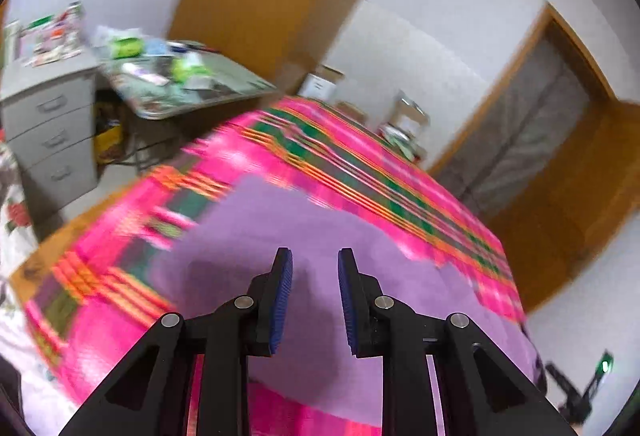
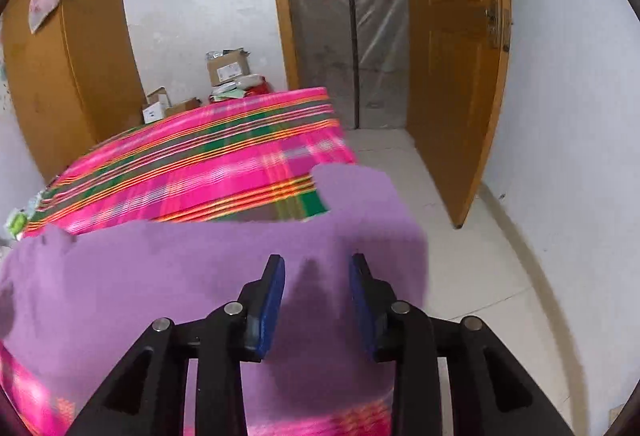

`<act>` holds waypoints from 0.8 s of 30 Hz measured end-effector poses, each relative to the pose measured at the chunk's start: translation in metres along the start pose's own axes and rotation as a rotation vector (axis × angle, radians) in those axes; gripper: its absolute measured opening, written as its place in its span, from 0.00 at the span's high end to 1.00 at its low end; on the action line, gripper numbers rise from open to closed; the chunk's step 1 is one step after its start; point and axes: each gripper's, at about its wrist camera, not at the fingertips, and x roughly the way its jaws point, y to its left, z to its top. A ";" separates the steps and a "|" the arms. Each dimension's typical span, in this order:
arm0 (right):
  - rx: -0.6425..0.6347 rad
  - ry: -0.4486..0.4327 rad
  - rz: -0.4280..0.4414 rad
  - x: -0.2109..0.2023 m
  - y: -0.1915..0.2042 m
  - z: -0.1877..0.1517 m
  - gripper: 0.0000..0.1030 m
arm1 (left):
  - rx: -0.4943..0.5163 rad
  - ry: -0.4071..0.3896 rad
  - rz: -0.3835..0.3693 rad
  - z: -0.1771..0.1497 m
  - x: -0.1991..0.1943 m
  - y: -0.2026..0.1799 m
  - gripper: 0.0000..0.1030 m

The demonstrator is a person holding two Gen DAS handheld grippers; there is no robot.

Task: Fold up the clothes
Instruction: 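Grasp the purple garment edge with the right tool and lift it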

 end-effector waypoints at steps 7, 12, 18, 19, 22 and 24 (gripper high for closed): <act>-0.018 0.061 -0.055 0.033 -0.029 0.027 0.67 | 0.229 0.178 -0.161 -0.031 0.043 -0.085 0.69; 0.009 0.137 -0.019 0.058 -0.044 0.040 0.67 | 0.312 0.292 -0.234 -0.058 0.070 -0.131 0.69; 0.076 0.159 0.056 0.064 -0.060 0.041 0.81 | 0.384 0.360 -0.256 -0.078 0.088 -0.163 0.69; 0.081 0.156 0.061 0.064 -0.063 0.040 0.89 | 0.392 0.369 -0.259 -0.081 0.090 -0.166 0.69; 0.110 0.132 0.076 0.061 -0.068 0.040 0.95 | 0.404 0.384 -0.261 -0.087 0.096 -0.174 0.69; 0.133 0.108 0.070 0.056 -0.072 0.040 0.95 | 0.409 0.395 -0.263 -0.092 0.098 -0.178 0.69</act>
